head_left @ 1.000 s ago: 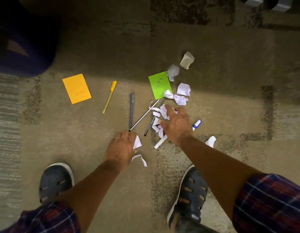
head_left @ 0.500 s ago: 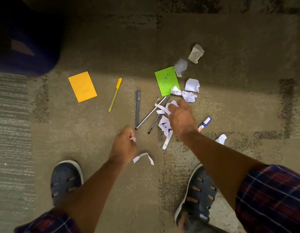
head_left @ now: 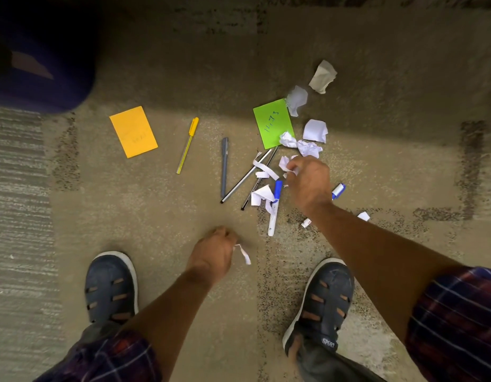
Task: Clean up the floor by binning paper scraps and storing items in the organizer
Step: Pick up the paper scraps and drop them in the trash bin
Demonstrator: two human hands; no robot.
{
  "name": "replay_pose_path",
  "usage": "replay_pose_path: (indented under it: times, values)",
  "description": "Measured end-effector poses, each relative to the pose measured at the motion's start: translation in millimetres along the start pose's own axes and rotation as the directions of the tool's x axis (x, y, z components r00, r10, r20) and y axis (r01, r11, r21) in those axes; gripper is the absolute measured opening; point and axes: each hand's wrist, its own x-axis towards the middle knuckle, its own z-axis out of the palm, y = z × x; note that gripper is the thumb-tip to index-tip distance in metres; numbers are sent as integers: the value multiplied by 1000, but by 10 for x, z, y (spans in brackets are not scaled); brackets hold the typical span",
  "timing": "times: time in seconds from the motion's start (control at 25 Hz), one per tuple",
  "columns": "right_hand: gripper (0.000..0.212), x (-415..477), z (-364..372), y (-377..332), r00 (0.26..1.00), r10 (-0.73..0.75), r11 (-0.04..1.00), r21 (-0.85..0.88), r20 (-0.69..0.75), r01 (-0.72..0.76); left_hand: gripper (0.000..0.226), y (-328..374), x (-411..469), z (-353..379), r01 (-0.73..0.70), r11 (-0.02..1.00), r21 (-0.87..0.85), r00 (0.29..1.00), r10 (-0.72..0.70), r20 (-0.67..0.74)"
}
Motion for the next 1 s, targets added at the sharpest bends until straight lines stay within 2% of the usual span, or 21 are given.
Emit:
replay_pose_path:
  times: [0.08,0.12,0.16,0.24,0.28,0.36,0.44,0.56,0.64,0.76,0.92,1.0]
  values:
    - [11,4,-54,17,973,231,946,232,8,-226,18,62,9,-49,101,980,-170,994,-107,-27]
    - [12,-18,-124,-2,931,362,840,415,51,-350,10,78,-9,-100,162,931,-328,981,-187,-45]
    - [17,-70,-214,-40,873,469,683,572,132,-453,7,99,-34,-165,232,844,-484,959,-281,-30]
    - [17,-163,-312,-58,802,528,425,732,278,-533,20,118,-66,-267,309,582,-752,903,-427,41]
    - [18,-228,-394,-105,786,528,353,758,322,-549,23,116,-109,-374,319,416,-851,878,-467,101]
    - [24,-364,-553,-232,775,499,235,800,389,-553,21,125,-216,-644,309,111,-944,853,-471,224]
    - [27,-446,-701,-377,790,445,139,839,422,-526,16,111,-310,-953,256,-54,-965,862,-440,253]
    - [19,-569,-853,-737,823,339,36,868,456,-496,13,9,-437,-1407,161,-127,-979,872,-446,201]
    - [13,-653,-951,-1081,862,269,70,884,430,-462,12,-77,-549,-1743,130,-132,-983,878,-446,176]
    - [15,-773,-1115,-1718,908,195,133,907,372,-400,24,-233,-719,-2253,117,-171,-978,870,-457,184]
    - [16,-913,-1314,-2737,941,124,101,940,314,-326,28,-529,-1021,-2986,96,-263,-960,862,-460,212]
    - [17,-967,-1408,-3259,953,83,71,952,290,-296,25,-715,-1184,-3323,24,-277,-961,867,-473,158]
